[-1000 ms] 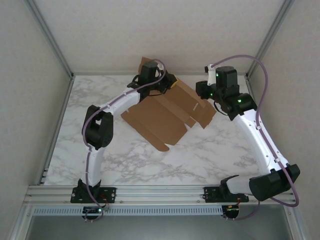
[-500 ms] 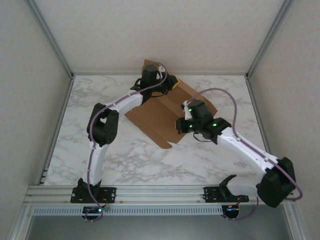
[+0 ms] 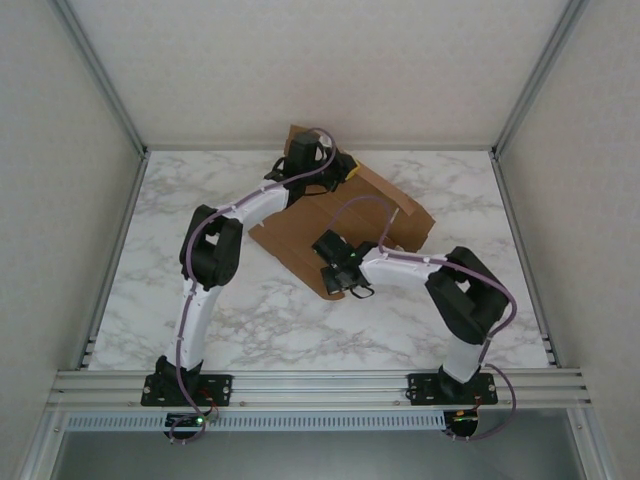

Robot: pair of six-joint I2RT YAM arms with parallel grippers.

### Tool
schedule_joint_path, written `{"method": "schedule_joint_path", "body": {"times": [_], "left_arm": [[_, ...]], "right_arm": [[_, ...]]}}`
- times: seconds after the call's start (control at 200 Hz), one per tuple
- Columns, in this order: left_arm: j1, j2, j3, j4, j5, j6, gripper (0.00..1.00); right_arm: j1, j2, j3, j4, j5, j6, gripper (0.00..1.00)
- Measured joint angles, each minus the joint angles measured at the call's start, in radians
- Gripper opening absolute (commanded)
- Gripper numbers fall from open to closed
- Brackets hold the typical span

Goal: Fold the paper box

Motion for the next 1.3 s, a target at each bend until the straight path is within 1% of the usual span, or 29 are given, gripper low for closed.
{"method": "schedule_joint_path", "body": {"times": [0.225, 0.32, 0.641, 0.871, 1.036, 1.162, 1.237, 1.257, 1.302], "left_arm": [[0.008, -0.037, -0.029, -0.051, 0.000, 0.026, 0.00], [0.015, -0.079, -0.074, -0.070, 0.000, 0.038, 0.00], [0.057, -0.268, -0.303, -0.148, -0.020, 0.065, 0.00], [0.069, -0.370, -0.460, -0.143, -0.030, 0.072, 0.00], [0.074, -0.415, -0.553, -0.116, -0.029, 0.071, 0.00], [0.075, -0.433, -0.590, -0.109, -0.030, 0.071, 0.00], [0.075, -0.433, -0.597, -0.110, -0.031, 0.071, 0.00], [0.075, -0.433, -0.599, -0.111, -0.034, 0.071, 0.00], [0.075, -0.433, -0.601, -0.114, -0.041, 0.071, 0.00]], "right_arm": [[0.006, 0.017, 0.007, 0.001, 0.039, 0.021, 0.00], [0.006, 0.017, 0.001, 0.009, 0.053, 0.024, 0.00], [0.006, -0.014, -0.055, 0.077, 0.056, 0.023, 0.00], [0.006, -0.037, -0.091, 0.122, 0.050, 0.015, 0.00], [0.005, -0.045, -0.106, 0.140, 0.043, 0.011, 0.00], [0.004, -0.072, -0.124, 0.143, 0.005, -0.002, 0.00], [0.005, -0.108, -0.140, 0.140, -0.042, -0.013, 0.09], [0.005, -0.126, -0.143, 0.138, -0.061, -0.015, 0.14], [0.004, -0.165, -0.146, 0.135, -0.108, -0.035, 0.20]]}}
